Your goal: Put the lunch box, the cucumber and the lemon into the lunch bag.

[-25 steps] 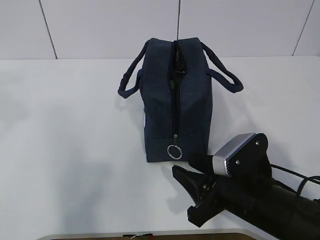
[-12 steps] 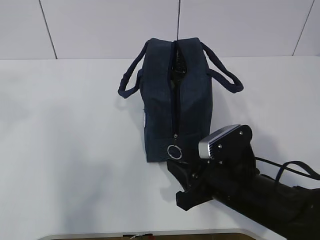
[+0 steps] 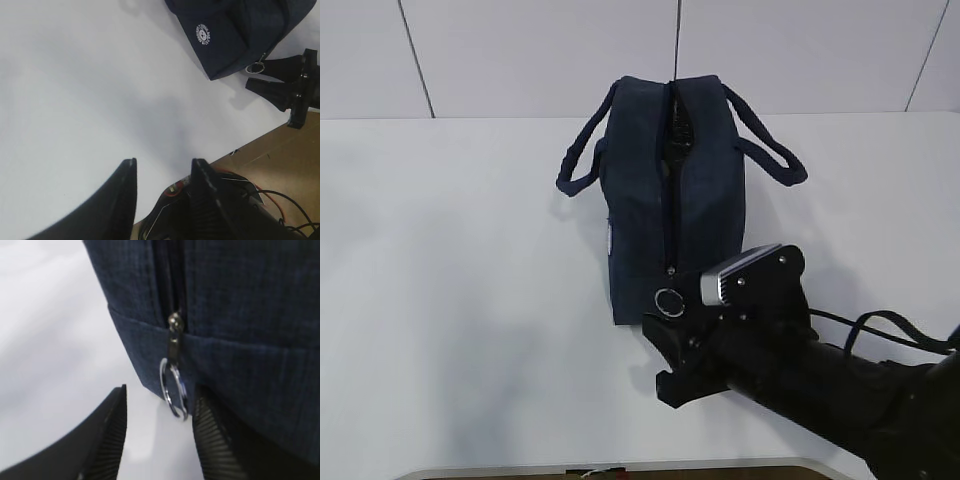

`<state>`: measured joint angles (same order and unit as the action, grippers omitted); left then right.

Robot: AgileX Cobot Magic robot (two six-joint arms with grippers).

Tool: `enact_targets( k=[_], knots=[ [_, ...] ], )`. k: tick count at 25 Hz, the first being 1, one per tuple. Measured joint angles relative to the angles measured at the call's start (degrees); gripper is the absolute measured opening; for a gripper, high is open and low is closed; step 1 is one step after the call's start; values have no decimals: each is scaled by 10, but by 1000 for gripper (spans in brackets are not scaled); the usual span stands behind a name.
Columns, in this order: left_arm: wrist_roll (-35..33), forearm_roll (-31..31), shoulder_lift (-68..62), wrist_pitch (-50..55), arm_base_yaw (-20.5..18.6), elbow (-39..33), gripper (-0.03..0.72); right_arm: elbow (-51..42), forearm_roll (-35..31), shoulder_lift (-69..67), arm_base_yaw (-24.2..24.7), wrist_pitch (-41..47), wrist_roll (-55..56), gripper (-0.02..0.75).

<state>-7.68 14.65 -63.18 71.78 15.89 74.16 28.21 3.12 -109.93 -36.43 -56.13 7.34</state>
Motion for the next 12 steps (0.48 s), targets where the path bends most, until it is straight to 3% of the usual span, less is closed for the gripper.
enact_targets(
  k=[12],
  knots=[
    [0,1,0,0,0,0,257,16,18,-25,0,-20,13,353]
  ],
)
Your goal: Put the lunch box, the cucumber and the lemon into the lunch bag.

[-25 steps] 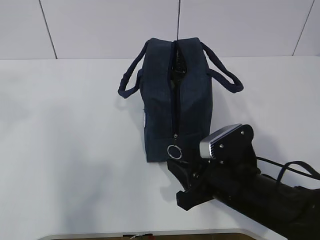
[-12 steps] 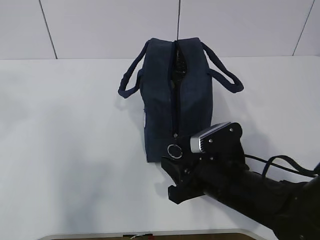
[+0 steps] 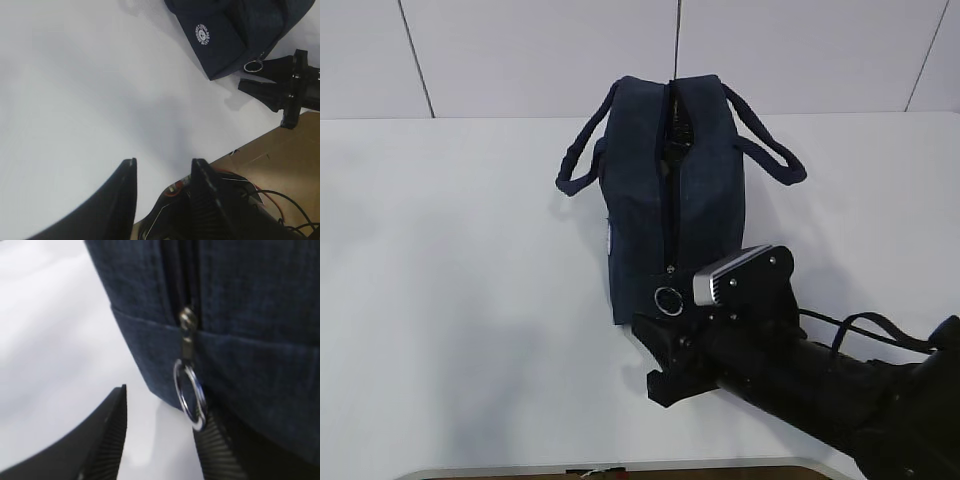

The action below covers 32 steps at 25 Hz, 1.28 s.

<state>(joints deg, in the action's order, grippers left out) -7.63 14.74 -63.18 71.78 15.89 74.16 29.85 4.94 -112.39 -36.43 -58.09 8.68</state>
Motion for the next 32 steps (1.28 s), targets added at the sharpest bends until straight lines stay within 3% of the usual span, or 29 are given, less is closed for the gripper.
enact_targets(
  k=[32],
  knots=[
    [1,0,0,0,0,0,253,-24,-9,-15,0,-68,1,352]
  ],
)
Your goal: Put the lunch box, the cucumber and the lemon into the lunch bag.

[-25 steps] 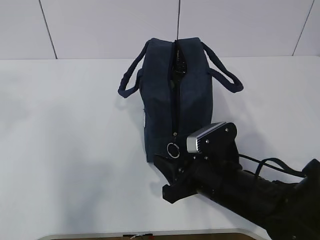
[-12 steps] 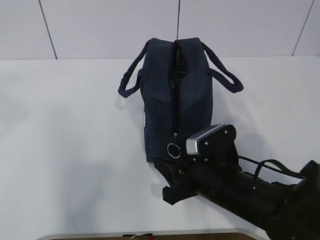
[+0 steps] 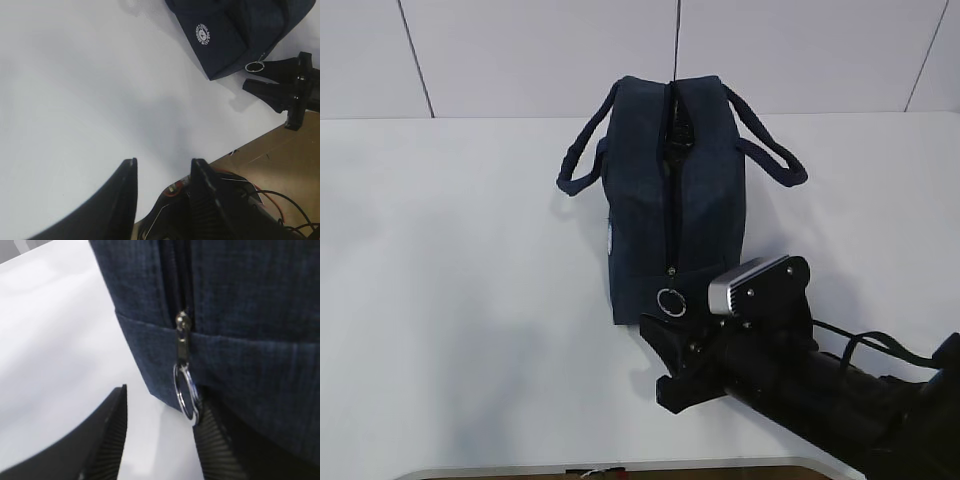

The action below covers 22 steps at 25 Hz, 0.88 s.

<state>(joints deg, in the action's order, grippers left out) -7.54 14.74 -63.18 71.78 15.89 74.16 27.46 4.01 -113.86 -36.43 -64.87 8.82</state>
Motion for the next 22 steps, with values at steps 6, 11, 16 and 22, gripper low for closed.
enact_targets(
  k=[6,11,16,22],
  knots=[
    [0,0,0,0,0,0,253,0,0,0,0,-3,0,353],
    [1,0,0,0,0,0,253,0,0,0,0,-4,0,348],
    [4,0,0,0,0,0,252,0,0,0,0,-4,0,263],
    [7,0,0,0,0,0,252,0,0,0,0,-5,0,235]
  ],
)
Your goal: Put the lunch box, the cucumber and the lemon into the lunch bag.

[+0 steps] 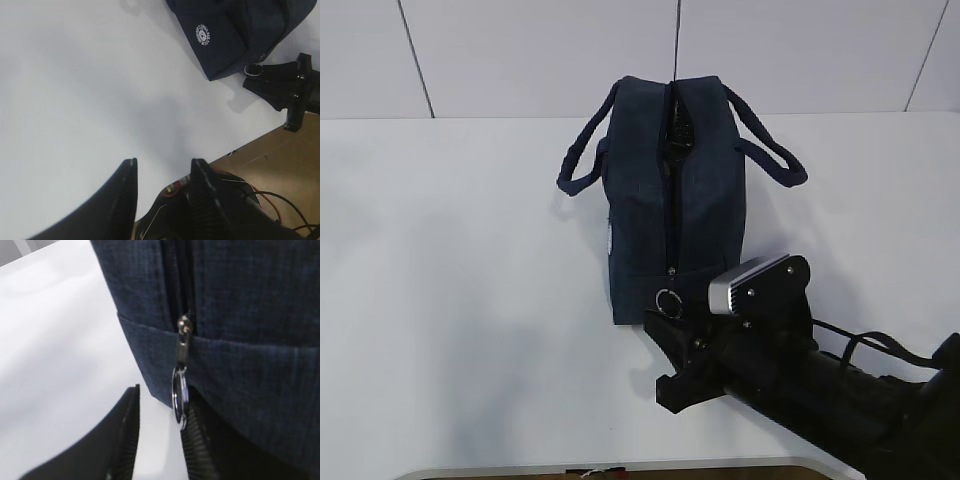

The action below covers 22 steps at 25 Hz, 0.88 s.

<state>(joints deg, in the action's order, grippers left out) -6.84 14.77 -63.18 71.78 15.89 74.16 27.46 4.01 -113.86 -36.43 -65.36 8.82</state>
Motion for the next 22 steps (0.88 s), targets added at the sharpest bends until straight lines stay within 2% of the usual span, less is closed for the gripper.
enact_targets(
  k=[4,10,16,19,22],
  knots=[
    [2,0,0,0,0,0,252,0,-3,0,0,0,0,225],
    [5,0,0,0,0,0,252,0,-5,0,0,0,0,130],
    [11,0,0,0,0,0,252,0,-5,0,0,0,0,84],
    [13,0,0,0,0,0,252,0,-6,0,0,0,0,11],
    [14,0,0,0,0,0,252,-4,-6,0,0,0,0,5]
  ],
)
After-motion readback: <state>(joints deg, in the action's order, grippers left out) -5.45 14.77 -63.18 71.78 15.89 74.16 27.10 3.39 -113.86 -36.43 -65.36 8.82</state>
